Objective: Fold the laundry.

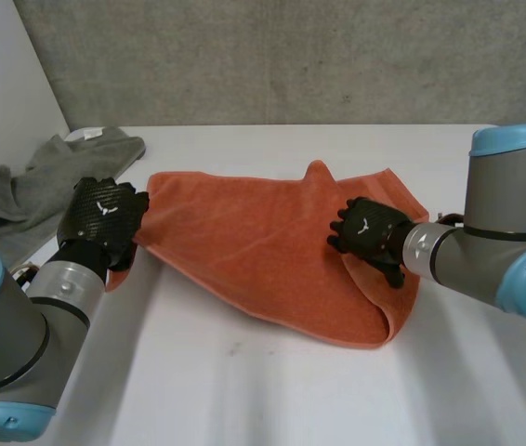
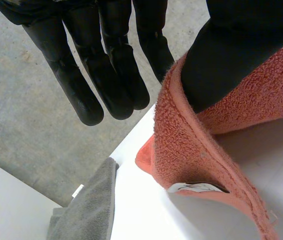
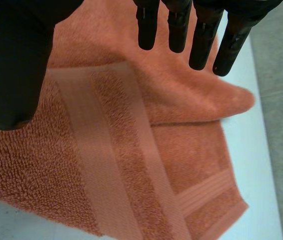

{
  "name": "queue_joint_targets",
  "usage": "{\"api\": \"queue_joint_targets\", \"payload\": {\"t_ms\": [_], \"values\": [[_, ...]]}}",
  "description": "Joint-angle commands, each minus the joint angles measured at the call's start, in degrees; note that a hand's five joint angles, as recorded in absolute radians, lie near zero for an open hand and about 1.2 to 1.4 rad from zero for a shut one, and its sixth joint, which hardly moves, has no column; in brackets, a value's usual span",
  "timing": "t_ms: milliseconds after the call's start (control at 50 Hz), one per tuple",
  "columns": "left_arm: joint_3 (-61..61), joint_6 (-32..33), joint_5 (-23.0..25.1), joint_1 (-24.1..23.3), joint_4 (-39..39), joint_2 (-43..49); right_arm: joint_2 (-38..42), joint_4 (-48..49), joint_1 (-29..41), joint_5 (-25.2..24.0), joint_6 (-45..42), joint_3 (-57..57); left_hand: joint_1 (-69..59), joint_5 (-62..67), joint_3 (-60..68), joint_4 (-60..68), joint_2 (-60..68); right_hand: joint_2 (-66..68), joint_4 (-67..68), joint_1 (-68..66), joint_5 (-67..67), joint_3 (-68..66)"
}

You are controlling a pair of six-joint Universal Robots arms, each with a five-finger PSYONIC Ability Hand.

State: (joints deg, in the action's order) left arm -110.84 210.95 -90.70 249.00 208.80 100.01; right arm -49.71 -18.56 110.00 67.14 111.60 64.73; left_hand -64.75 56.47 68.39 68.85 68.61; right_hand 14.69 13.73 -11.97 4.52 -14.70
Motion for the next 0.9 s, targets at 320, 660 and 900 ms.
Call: {"api": "queue_joint_targets", "payload": {"t_ms": [320, 660, 900], "values": [[0.01, 0.07, -0.09, 0.35, -0.06, 0.01, 6.12, 2.74, -0.14, 1.50, -1.92, -4.18, -15.25, 13.53, 11.61, 11.15, 11.39, 65.31, 66.27, -68.03, 65.48, -65.30], [-0.08, -0.01, 0.26, 2.02, -3.22, 2.12, -9.78, 2.91, -12.78, -0.43, 17.75, 10.66, 5.89, -7.61, -9.53, -9.99, -9.75, 65.31, 66.27, -68.03, 65.48, -65.30], [0.10, -0.02, 0.44, 3.25, -6.39, 6.07, -14.17, 8.53, -21.40, 0.54, 29.71, 24.02, 26.78, -28.50, -30.42, -30.88, -30.64, 65.31, 66.27, -68.03, 65.48, -65.30]]}}
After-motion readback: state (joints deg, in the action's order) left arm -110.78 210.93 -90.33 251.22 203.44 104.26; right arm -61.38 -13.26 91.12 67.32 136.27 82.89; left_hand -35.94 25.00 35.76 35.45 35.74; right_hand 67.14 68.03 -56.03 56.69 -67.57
